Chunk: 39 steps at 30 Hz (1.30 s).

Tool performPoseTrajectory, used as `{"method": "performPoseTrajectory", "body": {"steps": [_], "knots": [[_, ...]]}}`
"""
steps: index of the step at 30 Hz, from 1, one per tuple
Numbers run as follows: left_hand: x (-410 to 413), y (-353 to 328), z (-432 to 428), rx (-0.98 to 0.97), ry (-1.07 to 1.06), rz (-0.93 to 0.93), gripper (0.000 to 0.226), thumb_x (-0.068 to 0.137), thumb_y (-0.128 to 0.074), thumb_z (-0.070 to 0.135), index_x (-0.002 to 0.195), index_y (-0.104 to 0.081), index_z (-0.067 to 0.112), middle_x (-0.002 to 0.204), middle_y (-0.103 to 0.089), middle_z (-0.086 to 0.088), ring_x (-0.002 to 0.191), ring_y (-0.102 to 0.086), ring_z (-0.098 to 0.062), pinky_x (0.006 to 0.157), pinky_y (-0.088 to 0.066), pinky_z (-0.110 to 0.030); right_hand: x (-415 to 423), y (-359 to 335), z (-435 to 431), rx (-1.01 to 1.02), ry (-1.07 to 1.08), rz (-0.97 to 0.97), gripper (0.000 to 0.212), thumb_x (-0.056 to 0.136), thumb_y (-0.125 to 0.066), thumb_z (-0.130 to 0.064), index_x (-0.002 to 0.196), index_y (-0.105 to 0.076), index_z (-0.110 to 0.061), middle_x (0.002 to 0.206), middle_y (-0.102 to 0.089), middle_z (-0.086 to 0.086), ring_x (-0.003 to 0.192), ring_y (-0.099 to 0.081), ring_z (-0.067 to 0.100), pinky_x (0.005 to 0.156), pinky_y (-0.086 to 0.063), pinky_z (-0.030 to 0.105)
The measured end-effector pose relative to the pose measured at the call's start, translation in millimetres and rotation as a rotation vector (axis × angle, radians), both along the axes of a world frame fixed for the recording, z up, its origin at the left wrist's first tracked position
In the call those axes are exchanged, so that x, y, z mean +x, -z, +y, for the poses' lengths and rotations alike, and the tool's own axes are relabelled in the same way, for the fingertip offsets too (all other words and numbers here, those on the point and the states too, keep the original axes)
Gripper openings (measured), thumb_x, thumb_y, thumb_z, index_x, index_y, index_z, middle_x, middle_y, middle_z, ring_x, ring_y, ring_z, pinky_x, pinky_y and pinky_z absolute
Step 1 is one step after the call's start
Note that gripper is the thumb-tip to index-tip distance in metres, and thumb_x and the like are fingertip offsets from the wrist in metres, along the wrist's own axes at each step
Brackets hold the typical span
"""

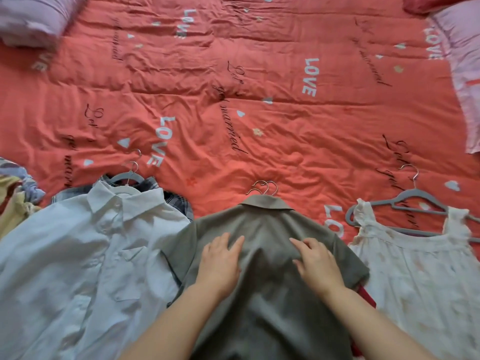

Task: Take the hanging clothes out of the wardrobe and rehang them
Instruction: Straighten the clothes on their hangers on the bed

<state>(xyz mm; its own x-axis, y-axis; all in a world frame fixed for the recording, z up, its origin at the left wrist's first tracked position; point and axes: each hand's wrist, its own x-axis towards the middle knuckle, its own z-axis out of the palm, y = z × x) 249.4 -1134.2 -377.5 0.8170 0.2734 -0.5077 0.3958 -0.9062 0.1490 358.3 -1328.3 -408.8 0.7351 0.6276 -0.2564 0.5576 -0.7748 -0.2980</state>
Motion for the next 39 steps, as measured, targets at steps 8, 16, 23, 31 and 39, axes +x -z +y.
{"method": "performPoseTrajectory", "body": {"steps": [8,16,23,31,39], "knots": [[2,-52,12,0.031,-0.064,-0.083,0.064,0.091,-0.049,0.036,0.147,-0.018,0.029,0.151,-0.019,-0.008,0.136,-0.022,-0.024,0.108,-0.021,-0.033,-7,-47,24,0.081,-0.038,-0.048,0.056,0.038,-0.093,-0.012,0.090,-0.072,-0.012,0.080,-0.065,0.006,0.064,-0.065,0.026,0.054,-0.054,0.036],[-50,-126,33,0.080,-0.162,-0.180,0.062,0.091,-0.049,0.036,0.145,-0.021,0.028,0.148,-0.022,-0.005,0.134,-0.024,-0.023,0.106,-0.021,-0.032,-45,-114,68,0.205,-0.135,-0.083,0.056,0.045,-0.090,-0.011,0.097,-0.070,-0.012,0.085,-0.065,0.005,0.070,-0.066,0.028,0.057,-0.056,0.038],[-146,-182,73,0.135,-0.281,-0.267,0.060,0.092,-0.049,0.036,0.144,-0.021,0.028,0.147,-0.026,-0.002,0.134,-0.025,-0.021,0.106,-0.021,-0.033,-126,-163,119,0.231,-0.218,-0.082,0.048,0.056,-0.083,-0.008,0.102,-0.069,-0.011,0.092,-0.065,0.011,0.078,-0.064,0.036,0.065,-0.054,0.045],[-319,-211,147,0.123,-0.412,-0.333,0.056,0.094,-0.044,0.040,0.144,-0.021,0.030,0.147,-0.025,0.002,0.135,-0.023,-0.018,0.109,-0.015,-0.031,-265,-196,211,0.227,-0.348,-0.081,0.046,0.059,-0.083,-0.010,0.102,-0.069,-0.012,0.093,-0.065,0.010,0.083,-0.064,0.036,0.071,-0.053,0.043],[-506,-219,240,0.171,-0.565,-0.310,0.060,0.094,-0.044,0.043,0.146,-0.018,0.027,0.150,-0.020,-0.001,0.137,-0.020,-0.022,0.111,-0.014,-0.036,-420,-220,321,0.153,-0.454,-0.082,0.048,0.087,-0.061,-0.028,0.133,-0.050,-0.020,0.128,-0.052,0.003,0.120,-0.047,0.024,0.099,-0.037,0.032]]}}
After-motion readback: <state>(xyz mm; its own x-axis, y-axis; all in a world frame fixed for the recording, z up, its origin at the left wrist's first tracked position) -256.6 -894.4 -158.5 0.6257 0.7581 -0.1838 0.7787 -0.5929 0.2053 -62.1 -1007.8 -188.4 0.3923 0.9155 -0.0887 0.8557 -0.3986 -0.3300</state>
